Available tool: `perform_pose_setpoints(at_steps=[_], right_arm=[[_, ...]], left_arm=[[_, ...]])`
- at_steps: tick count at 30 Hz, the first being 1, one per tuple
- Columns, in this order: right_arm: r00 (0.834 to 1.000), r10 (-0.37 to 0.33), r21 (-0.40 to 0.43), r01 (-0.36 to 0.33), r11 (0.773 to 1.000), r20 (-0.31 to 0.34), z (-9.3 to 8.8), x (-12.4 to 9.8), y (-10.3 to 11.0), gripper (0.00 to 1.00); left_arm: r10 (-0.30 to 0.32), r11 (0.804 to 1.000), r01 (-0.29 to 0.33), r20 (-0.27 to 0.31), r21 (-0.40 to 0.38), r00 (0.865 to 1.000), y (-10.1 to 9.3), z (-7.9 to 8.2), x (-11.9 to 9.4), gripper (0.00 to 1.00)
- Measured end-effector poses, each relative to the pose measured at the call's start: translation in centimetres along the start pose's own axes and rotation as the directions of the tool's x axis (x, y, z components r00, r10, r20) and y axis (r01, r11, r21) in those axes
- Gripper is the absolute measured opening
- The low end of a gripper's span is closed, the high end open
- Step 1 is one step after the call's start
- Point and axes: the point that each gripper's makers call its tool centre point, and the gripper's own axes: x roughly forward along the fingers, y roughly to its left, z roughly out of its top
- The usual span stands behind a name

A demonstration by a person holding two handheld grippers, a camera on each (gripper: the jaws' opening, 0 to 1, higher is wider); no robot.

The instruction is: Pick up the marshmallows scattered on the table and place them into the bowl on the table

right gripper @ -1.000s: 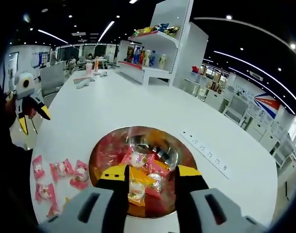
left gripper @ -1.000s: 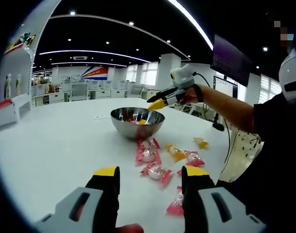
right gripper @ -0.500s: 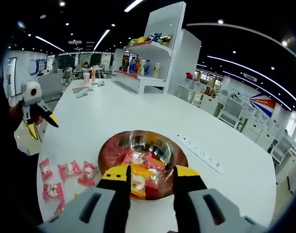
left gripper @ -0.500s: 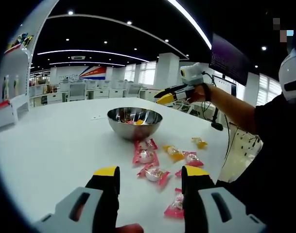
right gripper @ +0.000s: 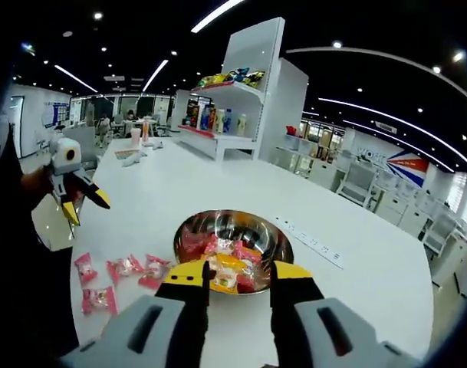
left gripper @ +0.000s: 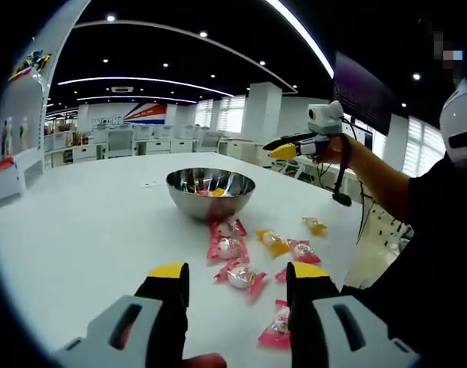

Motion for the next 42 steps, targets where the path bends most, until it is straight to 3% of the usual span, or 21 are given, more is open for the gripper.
perform_pose_setpoints(at_steps=[16,31,37,42], right_arm=[[0.997,-0.062,0.078,0.057,0.995,0.053,-2.3,-4.5,1.8,0.31],[0.978,-0.162,0.178,0.137,0.974,0.132,-4.0,-10.1,3.4,0.31],[0.969,-0.198,0.231,0.161,0.960,0.147,-5.5,-12.3,4.2,0.30],[0.968,-0.218,0.281,0.177,0.943,0.123,-7.6,-13.3,4.5,0.30]], left_arm=[[0.011,1.000,-0.011,0.008,0.000,1.000,0.1,0.3,-0.2,0.52],[0.008,1.000,-0.008,0.011,0.008,1.000,-0.1,0.8,0.0,0.52],[0.011,1.000,-0.011,0.011,0.013,1.000,-0.1,1.0,0.0,0.52],[0.008,1.000,-0.008,0.012,0.018,1.000,-0.3,1.0,0.1,0.52]])
